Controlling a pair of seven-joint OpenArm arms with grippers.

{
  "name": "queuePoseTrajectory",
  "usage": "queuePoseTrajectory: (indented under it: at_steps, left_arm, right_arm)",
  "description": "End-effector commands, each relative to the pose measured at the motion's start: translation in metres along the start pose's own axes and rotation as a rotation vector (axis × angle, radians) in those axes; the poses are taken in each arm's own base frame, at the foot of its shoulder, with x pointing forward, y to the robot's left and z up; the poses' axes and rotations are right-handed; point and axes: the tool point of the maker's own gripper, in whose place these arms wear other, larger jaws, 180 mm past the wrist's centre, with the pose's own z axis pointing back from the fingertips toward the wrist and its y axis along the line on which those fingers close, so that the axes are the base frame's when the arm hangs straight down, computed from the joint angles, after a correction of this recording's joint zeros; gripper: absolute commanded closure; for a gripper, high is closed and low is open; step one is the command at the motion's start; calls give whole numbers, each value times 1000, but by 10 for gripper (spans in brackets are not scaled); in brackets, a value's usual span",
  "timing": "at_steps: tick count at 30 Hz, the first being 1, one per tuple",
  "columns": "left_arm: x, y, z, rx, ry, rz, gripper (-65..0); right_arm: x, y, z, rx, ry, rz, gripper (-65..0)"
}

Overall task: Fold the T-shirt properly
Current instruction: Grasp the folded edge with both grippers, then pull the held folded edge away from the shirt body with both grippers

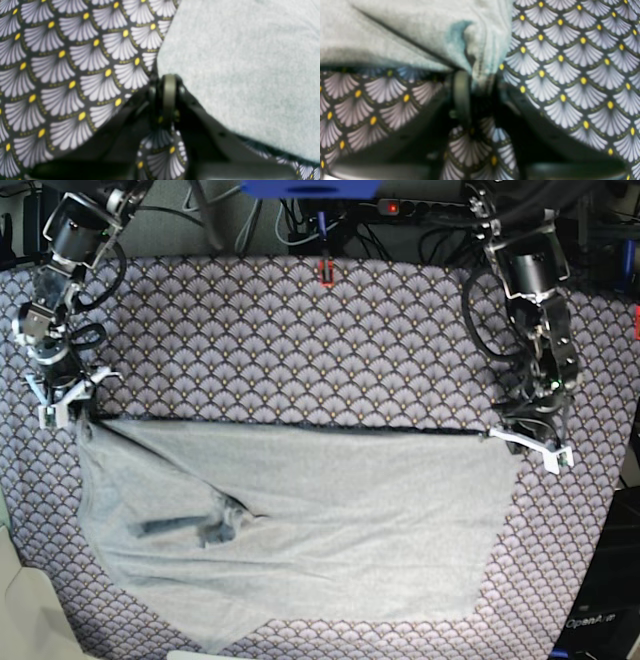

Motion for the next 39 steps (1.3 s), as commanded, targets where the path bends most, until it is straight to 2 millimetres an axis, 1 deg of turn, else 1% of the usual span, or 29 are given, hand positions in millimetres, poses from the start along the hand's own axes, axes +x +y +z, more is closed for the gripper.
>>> queuePoseTrajectory:
  at_steps: [1,2,4,6,8,9,10,11,14,17,18,19,22,24,26,27,29,31,35,37,39]
  left_arm:
    - [8,2,1,2,-3,-13,0]
    - [8,3,1,4,-4,-13,0]
    - [7,5,1,6,1,-12,0]
    - [5,6,2,9,23,-10,0]
    - [11,5,5,7,13,-19,0]
    - [12,6,8,9,6,-27,0]
    - [12,7,12,11,0,-35,0]
    - [17,6,15,10,-16,-43,0]
    - [22,5,20,9,-12,-56,0]
    - [27,4,24,11,-9,-70,0]
    - [25,9,27,19,-1,-82,0]
    - [29,14,30,26,-8,-92,0]
    - [36,16,35,31,-27,-109,0]
    - [29,19,38,36,-5,-117,0]
    - [28,21,42,42,3,-131,0]
    - [26,26,46,50,9,-142,0]
    - [26,28,51,55,4,-153,0]
    - [24,30,55,58,4,-164,0]
    - [21,36,65,68,2,-192,0]
    - [21,38,70,72,-2,-210,0]
    - [20,39,76,74,-6,-224,0]
  right_arm:
    - [14,-10,1,-15,-35,18,-23]
    - [15,-11,2,-17,-36,20,-2]
    - [15,-12,2,-18,-36,20,0]
    - [6,-12,6,-18,-17,22,0]
    - [2,-13,10,-20,-8,34,0]
    - [4,-13,10,-21,-13,37,0]
    - [1,-13,12,-23,-9,37,0]
    - [-2,-14,15,-25,-2,43,0]
    - [-7,-12,19,-22,7,54,0]
    - [-7,-13,25,-27,6,72,0]
    - [-7,-14,27,-29,7,80,0]
    - [-9,-15,30,-31,10,87,0]
    - [-13,-17,37,-35,20,104,0]
    - [-18,-18,42,-41,31,108,0]
    - [-20,-19,43,-42,36,110,0]
    - [-25,-20,46,-43,46,109,0]
    - [-31,-25,53,-59,57,106,0]
    - [-29,-28,57,-74,49,109,0]
    - [-31,-41,74,-117,50,116,0]
    - [-35,-42,81,-131,53,113,0]
    - [-34,-46,89,-149,50,122,0]
